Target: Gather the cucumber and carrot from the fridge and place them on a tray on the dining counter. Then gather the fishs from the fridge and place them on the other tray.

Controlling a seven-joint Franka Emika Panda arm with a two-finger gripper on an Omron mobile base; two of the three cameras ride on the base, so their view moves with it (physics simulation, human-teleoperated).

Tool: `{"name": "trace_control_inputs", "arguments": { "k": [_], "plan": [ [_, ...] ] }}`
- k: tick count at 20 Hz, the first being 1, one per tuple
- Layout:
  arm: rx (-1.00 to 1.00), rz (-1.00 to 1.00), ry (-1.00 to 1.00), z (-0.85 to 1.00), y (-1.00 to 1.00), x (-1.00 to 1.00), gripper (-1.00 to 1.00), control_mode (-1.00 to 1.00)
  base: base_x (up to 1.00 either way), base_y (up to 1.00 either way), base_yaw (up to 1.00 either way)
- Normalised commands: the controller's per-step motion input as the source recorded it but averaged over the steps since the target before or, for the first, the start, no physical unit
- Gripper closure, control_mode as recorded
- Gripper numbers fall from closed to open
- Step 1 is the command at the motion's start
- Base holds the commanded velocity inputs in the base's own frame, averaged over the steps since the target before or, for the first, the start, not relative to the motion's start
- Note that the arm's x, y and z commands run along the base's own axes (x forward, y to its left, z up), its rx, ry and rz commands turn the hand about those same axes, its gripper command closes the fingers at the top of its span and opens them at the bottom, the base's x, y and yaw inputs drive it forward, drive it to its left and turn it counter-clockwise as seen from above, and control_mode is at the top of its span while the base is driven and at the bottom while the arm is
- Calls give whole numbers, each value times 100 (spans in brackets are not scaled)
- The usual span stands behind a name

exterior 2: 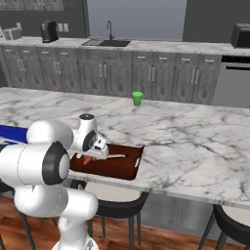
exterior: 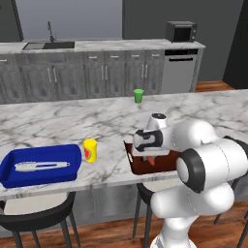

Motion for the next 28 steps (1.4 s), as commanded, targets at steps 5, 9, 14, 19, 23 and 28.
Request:
{"name": "trace_control_inputs", "arguments": {
  "k": [5,9,14,19,23,28],
  "plan": [
    [-2,0,0,-23,11,14,-100,-100,0,0,0],
    [-1,0,-1,-20,3,2,-100,-100,0,0,0],
    [0,0,-5,-4,0,-13,-100,-100,0,0,0],
    [0,0,-5,20,0,-20,-100,-100,0,0,0],
    [0,0,-5,40,0,-41,-100,-100,0,0,0],
    [0,0,0,49,0,-43,-100,-100,0,0,0]
  ]
}}
